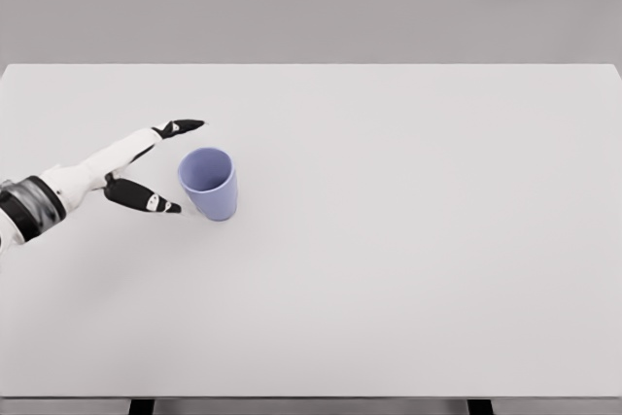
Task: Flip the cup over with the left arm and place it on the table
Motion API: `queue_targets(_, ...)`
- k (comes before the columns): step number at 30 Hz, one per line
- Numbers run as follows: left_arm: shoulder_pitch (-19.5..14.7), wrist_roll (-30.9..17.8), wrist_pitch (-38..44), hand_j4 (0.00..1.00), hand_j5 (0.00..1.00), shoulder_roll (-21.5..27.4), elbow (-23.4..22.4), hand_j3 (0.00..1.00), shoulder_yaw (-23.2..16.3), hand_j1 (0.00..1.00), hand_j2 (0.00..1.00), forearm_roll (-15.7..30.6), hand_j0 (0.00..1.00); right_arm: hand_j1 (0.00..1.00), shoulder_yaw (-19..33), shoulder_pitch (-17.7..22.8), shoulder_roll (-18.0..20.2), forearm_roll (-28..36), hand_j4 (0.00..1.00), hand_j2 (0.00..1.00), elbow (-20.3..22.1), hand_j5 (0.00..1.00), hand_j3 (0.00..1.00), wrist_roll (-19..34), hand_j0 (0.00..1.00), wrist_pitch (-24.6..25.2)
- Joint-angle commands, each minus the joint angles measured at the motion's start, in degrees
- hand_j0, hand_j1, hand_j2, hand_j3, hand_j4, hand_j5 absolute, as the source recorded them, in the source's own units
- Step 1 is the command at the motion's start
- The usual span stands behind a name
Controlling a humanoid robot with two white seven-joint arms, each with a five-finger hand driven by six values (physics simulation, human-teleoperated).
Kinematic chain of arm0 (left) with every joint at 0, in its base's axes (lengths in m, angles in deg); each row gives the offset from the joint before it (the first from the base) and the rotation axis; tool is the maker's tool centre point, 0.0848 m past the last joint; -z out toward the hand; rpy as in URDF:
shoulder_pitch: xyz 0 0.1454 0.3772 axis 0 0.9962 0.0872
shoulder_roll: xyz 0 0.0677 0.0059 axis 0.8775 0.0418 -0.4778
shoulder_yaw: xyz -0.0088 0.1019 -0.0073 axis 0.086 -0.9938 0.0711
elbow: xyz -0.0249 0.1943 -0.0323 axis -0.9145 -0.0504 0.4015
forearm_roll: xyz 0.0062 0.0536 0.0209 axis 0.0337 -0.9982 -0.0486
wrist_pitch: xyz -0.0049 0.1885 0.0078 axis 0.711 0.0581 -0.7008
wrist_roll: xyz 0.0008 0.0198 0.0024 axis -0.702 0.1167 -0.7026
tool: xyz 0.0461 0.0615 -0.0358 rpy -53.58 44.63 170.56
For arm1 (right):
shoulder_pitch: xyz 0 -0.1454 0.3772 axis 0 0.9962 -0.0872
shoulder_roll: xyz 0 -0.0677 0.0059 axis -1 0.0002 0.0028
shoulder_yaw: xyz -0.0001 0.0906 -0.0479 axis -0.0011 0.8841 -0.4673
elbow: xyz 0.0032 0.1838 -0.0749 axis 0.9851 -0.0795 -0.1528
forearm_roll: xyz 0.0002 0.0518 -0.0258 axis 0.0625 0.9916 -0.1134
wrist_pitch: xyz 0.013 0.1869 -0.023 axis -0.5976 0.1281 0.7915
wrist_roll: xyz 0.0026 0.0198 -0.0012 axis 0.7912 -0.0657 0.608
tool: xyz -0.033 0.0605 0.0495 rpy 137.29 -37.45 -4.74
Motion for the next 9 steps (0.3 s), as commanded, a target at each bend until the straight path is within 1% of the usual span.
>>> queue_targets(1,0.0,0.0,0.3,1.0,1.0,3.0,0.0,1.0,1.5,1.0,1.0,0.0,1.0,1.0,0.0,0.0,0.0,0.0,1.0,1.0,0.0,1.0,1.0,0.0,1.0,0.0)
queue_targets(4,1.5,0.0,0.8,1.0,1.0,6.7,0.0,1.0,4.4,1.0,1.0,0.0,1.0,1.0,0.0,0.0,0.0,0.0,1.0,1.0,0.0,1.0,1.0,0.0,1.0,0.0)
queue_targets(6,2.0,0.0,0.7,1.0,1.0,7.3,0.0,1.0,6.1,1.0,1.0,0.0,1.0,1.0,0.0,0.0,0.0,0.0,1.0,1.0,0.0,1.0,1.0,0.0,1.0,0.0)
queue_targets(9,2.0,0.0,0.7,1.0,1.0,8.7,0.0,1.0,7.6,1.0,1.0,0.0,1.0,1.0,0.0,0.0,0.0,0.0,1.0,1.0,0.0,1.0,1.0,0.0,1.0,0.0)
